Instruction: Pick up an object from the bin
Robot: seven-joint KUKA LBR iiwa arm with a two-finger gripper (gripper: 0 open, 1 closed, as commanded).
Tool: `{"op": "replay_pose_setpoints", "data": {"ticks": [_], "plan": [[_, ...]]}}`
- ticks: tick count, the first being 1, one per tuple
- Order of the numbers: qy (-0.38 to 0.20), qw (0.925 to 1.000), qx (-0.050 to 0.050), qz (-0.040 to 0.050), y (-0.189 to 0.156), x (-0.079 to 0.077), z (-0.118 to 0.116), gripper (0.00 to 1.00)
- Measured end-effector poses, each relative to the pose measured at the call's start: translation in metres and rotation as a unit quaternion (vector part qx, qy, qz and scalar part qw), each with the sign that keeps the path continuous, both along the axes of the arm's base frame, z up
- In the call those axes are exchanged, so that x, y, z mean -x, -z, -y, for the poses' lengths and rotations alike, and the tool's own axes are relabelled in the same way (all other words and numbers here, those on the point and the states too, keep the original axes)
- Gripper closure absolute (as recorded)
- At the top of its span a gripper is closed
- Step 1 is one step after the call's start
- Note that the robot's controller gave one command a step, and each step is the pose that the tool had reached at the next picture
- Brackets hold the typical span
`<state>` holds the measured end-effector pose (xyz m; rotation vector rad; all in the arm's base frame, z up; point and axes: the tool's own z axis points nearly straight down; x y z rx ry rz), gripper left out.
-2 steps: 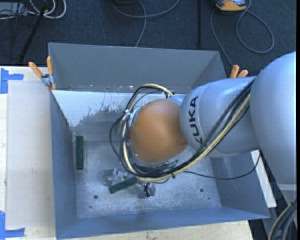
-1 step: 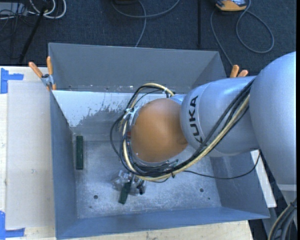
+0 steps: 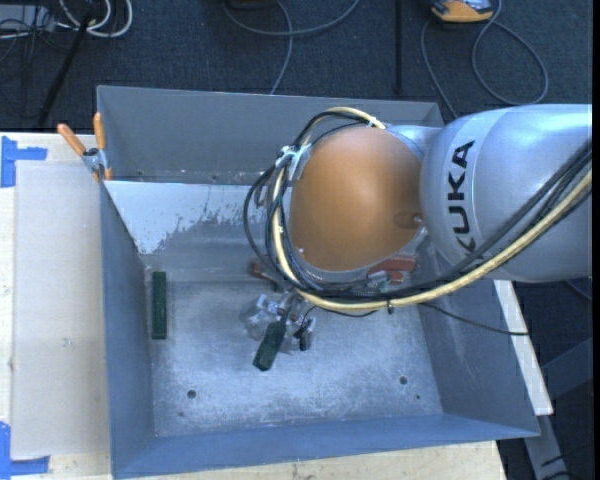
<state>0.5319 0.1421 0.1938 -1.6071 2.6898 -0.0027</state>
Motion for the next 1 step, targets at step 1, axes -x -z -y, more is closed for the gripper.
{"op": "replay_pose_setpoints", "data": {"ticks": [1], "plan": [[-0.151,0.9886,0.001,-0.0005,-0.0997,-0.0290,0.0282,1.00]]}}
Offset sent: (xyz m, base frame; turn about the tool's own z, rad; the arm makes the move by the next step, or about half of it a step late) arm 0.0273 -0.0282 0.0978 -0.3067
